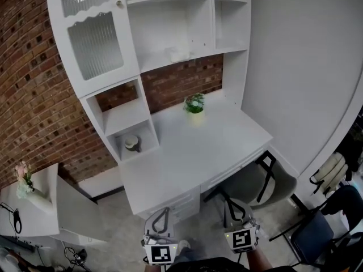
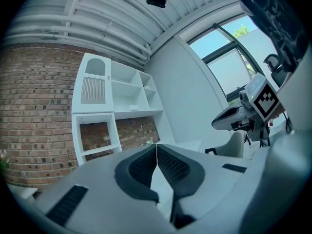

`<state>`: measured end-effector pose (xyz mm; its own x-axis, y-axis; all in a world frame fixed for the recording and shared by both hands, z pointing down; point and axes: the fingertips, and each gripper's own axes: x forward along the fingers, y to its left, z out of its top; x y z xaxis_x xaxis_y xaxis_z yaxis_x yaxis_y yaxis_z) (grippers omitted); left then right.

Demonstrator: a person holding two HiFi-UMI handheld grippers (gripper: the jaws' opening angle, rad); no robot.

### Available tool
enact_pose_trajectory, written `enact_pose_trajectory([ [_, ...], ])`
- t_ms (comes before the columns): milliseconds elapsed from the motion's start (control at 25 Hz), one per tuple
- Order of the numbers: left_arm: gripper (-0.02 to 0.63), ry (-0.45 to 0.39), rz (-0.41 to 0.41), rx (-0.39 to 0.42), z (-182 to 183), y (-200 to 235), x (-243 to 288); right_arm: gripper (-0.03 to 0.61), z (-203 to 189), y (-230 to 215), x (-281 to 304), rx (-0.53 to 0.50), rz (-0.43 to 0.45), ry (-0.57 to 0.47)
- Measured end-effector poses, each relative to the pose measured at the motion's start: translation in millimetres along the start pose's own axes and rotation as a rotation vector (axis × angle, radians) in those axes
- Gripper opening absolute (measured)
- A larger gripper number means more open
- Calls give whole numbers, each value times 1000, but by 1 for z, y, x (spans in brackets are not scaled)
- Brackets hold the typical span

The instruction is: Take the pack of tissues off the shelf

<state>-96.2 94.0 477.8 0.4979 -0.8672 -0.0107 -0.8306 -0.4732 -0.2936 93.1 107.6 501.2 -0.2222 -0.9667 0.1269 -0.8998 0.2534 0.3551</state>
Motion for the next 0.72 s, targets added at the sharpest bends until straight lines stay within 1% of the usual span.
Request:
enact_pose_trajectory([
  [240, 12, -12, -30, 3, -8, 21, 33, 5, -2, -3, 31, -11, -23, 24],
  [320, 11, -13, -43, 5, -11, 27, 43, 5, -2, -5, 41, -2, -37, 37],
  [440, 11, -14, -61, -13, -15, 38, 61, 5, -2, -10, 58, 15, -64, 44],
  [600, 12, -7, -88, 3, -21, 54, 82, 5, 0, -13, 82, 12, -80, 55],
  [720, 11, -11, -95, -3, -26, 67, 96, 5, 2, -13, 98, 20, -91, 57],
])
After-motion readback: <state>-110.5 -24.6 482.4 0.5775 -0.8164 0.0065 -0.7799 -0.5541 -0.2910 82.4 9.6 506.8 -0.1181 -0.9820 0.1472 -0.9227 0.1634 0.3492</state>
